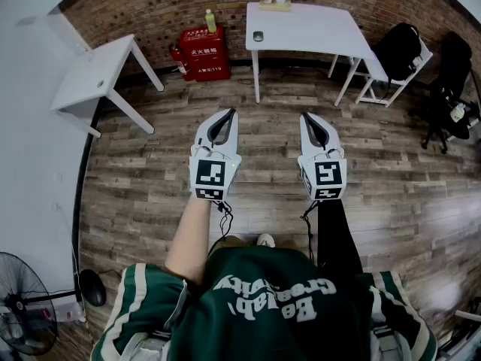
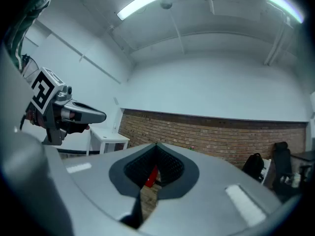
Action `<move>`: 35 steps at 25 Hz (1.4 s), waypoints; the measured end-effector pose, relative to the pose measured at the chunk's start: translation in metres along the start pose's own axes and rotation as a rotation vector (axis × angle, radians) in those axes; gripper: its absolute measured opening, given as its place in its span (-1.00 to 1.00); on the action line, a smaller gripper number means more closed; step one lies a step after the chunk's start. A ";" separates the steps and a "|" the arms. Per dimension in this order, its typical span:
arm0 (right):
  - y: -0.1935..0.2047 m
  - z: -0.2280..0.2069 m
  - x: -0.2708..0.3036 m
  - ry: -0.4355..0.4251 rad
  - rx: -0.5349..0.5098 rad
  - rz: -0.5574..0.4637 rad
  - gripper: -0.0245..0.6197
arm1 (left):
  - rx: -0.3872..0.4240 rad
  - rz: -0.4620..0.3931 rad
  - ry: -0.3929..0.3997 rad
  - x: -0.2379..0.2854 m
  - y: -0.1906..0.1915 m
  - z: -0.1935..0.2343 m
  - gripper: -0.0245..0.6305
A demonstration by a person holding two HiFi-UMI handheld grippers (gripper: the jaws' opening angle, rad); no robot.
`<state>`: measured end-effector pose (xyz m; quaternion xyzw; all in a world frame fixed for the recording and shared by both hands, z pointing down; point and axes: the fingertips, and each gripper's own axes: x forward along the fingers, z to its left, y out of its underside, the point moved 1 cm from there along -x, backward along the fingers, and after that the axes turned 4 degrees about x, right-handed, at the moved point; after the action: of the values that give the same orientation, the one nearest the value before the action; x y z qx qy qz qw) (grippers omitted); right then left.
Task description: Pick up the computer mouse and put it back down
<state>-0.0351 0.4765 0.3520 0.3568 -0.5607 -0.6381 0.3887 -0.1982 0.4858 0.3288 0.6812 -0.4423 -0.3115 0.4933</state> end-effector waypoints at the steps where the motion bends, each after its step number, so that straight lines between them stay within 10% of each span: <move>1: 0.000 -0.001 0.001 0.000 -0.002 0.001 -0.89 | 0.000 -0.001 -0.001 0.001 -0.001 0.001 -0.91; 11: 0.005 -0.008 -0.007 -0.003 0.030 -0.018 -0.88 | -0.044 -0.002 -0.007 0.002 0.000 -0.006 -0.90; 20: 0.003 -0.020 -0.010 0.020 0.032 -0.041 -0.88 | -0.053 -0.032 0.008 0.011 -0.006 -0.007 -0.36; 35: 0.018 -0.073 0.074 0.089 0.025 -0.025 -0.88 | -0.067 -0.048 0.053 0.114 0.016 0.029 -0.24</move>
<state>-0.0010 0.3772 0.3596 0.3967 -0.5462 -0.6195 0.4007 -0.1804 0.3692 0.3361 0.6827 -0.4017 -0.3198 0.5200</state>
